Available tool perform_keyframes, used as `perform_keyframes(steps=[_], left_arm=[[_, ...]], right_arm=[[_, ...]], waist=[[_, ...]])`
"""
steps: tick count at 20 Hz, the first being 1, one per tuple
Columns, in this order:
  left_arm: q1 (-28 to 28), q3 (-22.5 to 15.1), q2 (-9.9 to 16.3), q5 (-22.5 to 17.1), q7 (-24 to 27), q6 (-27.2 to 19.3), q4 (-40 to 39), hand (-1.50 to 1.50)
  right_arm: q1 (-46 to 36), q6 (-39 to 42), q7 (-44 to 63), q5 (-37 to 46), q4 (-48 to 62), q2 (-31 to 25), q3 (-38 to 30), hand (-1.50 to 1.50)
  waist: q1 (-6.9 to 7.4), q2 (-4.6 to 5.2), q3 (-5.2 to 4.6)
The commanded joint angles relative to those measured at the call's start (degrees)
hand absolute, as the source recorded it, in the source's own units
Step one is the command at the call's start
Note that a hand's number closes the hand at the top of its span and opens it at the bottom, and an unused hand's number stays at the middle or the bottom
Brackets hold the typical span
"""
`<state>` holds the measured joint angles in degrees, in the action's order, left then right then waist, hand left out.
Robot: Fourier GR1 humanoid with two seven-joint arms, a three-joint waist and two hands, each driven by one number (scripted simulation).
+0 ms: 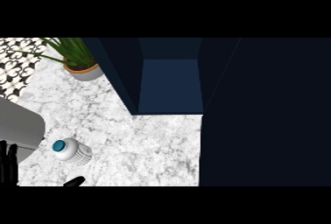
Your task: Pick up the bottled water, place it into the cabinet and close the cabinet
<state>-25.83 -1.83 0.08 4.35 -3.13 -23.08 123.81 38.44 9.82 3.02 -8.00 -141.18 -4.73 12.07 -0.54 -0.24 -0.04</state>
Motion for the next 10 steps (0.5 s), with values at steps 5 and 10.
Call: perform_keyframes(steps=[5, 10], left_arm=[[0.13, 5.30, -0.07, -7.75, 12.28, 2.46, -15.72, -1.50], [3.40, 6.70, -0.06, -10.20, 19.10, 3.31, -24.89, -1.50]], right_arm=[[8.41, 3.25, -4.85, -2.54, -4.98, -1.68, -2.14, -1.50], [10.09, 3.46, -6.34, -1.16, -7.26, -1.44, -1.01, -1.50]], waist=[[-0.13, -0.02, -0.01], [-0.03, 0.06, -0.02]])
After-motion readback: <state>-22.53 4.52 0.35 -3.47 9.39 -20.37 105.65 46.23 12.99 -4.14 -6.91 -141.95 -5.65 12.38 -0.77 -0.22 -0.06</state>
